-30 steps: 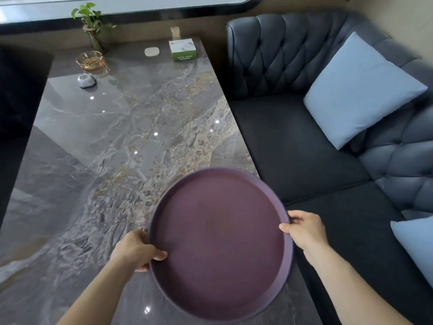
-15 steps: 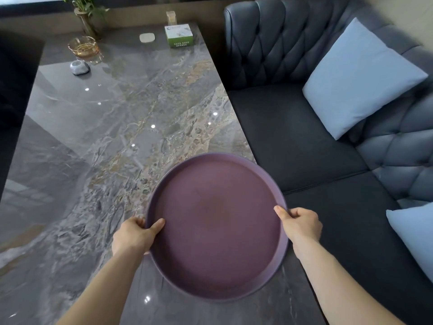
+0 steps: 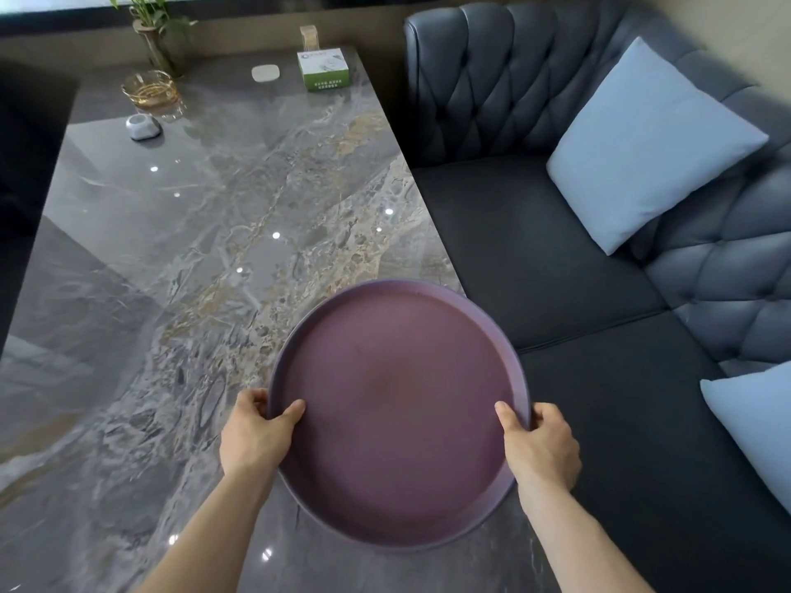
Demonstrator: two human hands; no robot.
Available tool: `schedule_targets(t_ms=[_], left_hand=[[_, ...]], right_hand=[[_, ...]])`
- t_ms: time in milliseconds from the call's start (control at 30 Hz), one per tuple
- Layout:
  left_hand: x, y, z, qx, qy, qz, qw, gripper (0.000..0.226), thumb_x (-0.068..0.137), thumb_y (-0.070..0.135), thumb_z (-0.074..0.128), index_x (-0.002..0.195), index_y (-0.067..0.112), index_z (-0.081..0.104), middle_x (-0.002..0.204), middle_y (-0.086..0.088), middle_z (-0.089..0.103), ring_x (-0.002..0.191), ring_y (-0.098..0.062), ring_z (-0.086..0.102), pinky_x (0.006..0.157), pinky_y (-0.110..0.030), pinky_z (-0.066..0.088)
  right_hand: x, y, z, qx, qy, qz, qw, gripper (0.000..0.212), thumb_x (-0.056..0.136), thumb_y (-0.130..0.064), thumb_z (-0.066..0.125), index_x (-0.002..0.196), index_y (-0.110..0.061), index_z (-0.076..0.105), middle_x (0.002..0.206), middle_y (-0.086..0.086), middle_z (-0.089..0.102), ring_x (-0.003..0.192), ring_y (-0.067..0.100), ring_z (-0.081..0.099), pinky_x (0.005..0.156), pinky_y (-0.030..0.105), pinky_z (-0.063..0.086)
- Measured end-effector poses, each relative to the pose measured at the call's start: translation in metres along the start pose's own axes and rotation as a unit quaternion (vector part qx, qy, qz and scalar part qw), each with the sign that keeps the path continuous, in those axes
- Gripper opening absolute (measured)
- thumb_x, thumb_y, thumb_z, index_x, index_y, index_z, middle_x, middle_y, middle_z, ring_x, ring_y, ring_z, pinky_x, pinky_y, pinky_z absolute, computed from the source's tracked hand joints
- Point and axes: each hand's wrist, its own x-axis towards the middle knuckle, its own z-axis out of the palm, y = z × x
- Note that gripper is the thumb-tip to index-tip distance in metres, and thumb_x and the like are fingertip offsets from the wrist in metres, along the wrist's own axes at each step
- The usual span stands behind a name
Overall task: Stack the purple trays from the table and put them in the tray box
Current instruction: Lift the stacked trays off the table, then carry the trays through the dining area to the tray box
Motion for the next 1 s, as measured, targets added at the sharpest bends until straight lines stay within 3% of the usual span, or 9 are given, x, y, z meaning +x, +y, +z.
schedule_targets(t_ms=[67, 133, 233, 367, 500, 633, 867, 1000], left_hand=[[-0.006, -0.002, -0.003, -0.042, -0.011, -0.007, 0.999, 0.042, 0.074, 0.039, 0.080, 0.106, 0.029, 0.054, 0.097, 0.005, 0.068, 0.088, -0.025, 0.066, 0.084, -0.045, 0.054], [-0.012, 0.001, -0.007, -0.106, -0.031, -0.018, 0.994, 0.041, 0.078, 0.034, 0.077, 0.109, 0.029, 0.051, 0.103, 0.002, 0.067, 0.090, -0.026, 0.067, 0.084, -0.047, 0.055], [-0.021, 0.015, -0.018, -0.194, -0.050, -0.026, 0.979, 0.044, 0.085, 0.025, 0.072, 0.119, 0.023, 0.045, 0.110, -0.006, 0.063, 0.083, -0.019, 0.064, 0.068, -0.036, 0.052], [-0.033, 0.034, -0.043, -0.233, -0.066, -0.011, 0.970, 0.052, 0.088, 0.018, 0.070, 0.131, 0.015, 0.042, 0.122, -0.012, 0.059, 0.100, -0.030, 0.064, 0.086, -0.047, 0.055], [-0.056, 0.053, -0.075, -0.259, -0.063, 0.038, 0.963, 0.053, 0.089, 0.017, 0.069, 0.136, 0.016, 0.045, 0.122, -0.007, 0.061, 0.095, -0.022, 0.065, 0.079, -0.040, 0.054], [-0.081, 0.071, -0.115, -0.280, -0.078, 0.087, 0.953, 0.051, 0.091, 0.007, 0.063, 0.140, 0.016, 0.052, 0.125, -0.009, 0.067, 0.109, -0.031, 0.067, 0.098, -0.051, 0.052], [-0.139, 0.084, -0.193, -0.323, -0.083, 0.151, 0.931, 0.052, 0.092, -0.004, 0.058, 0.141, 0.011, 0.052, 0.124, -0.013, 0.067, 0.108, -0.030, 0.065, 0.098, -0.044, 0.051], [-0.165, 0.079, -0.243, -0.322, -0.090, 0.186, 0.924, 0.049, 0.091, 0.000, 0.059, 0.137, 0.015, 0.057, 0.122, -0.010, 0.069, 0.109, -0.030, 0.066, 0.101, -0.048, 0.051]], right_hand=[[-0.002, 0.000, -0.003, 0.030, -0.012, -0.003, 0.999, 0.050, 0.088, -0.052, 0.070, 0.119, -0.015, 0.059, 0.107, 0.004, 0.068, 0.099, 0.035, 0.067, 0.076, 0.040, 0.049], [-0.004, -0.003, -0.008, 0.113, -0.034, -0.005, 0.993, 0.041, 0.090, -0.044, 0.071, 0.116, -0.016, 0.056, 0.105, 0.002, 0.065, 0.090, 0.029, 0.067, 0.071, 0.036, 0.051], [-0.010, -0.014, -0.022, 0.214, -0.069, -0.005, 0.974, 0.028, 0.093, -0.032, 0.070, 0.109, -0.016, 0.055, 0.099, 0.003, 0.064, 0.075, 0.015, 0.060, 0.055, 0.027, 0.043], [-0.021, -0.028, -0.047, 0.262, -0.106, -0.025, 0.959, 0.024, 0.096, -0.029, 0.065, 0.113, -0.016, 0.054, 0.102, 0.005, 0.063, 0.084, 0.021, 0.061, 0.063, 0.033, 0.046], [-0.042, -0.045, -0.079, 0.289, -0.109, -0.054, 0.950, 0.027, 0.097, -0.027, 0.064, 0.120, -0.016, 0.056, 0.105, 0.004, 0.065, 0.092, 0.025, 0.064, 0.078, 0.039, 0.053], [-0.071, -0.062, -0.114, 0.300, -0.123, -0.098, 0.941, 0.031, 0.099, -0.019, 0.062, 0.130, -0.016, 0.065, 0.114, 0.003, 0.073, 0.105, 0.026, 0.070, 0.100, 0.048, 0.056], [-0.144, -0.078, -0.180, 0.327, -0.094, -0.135, 0.930, 0.022, 0.100, -0.030, 0.059, 0.115, -0.015, 0.064, 0.107, 0.006, 0.071, 0.100, 0.029, 0.068, 0.091, 0.045, 0.057], [-0.198, -0.076, -0.209, 0.356, -0.072, -0.147, 0.920, 0.032, 0.099, -0.035, 0.059, 0.127, -0.019, 0.057, 0.106, -0.003, 0.064, 0.096, 0.018, 0.063, 0.088, 0.039, 0.050]])
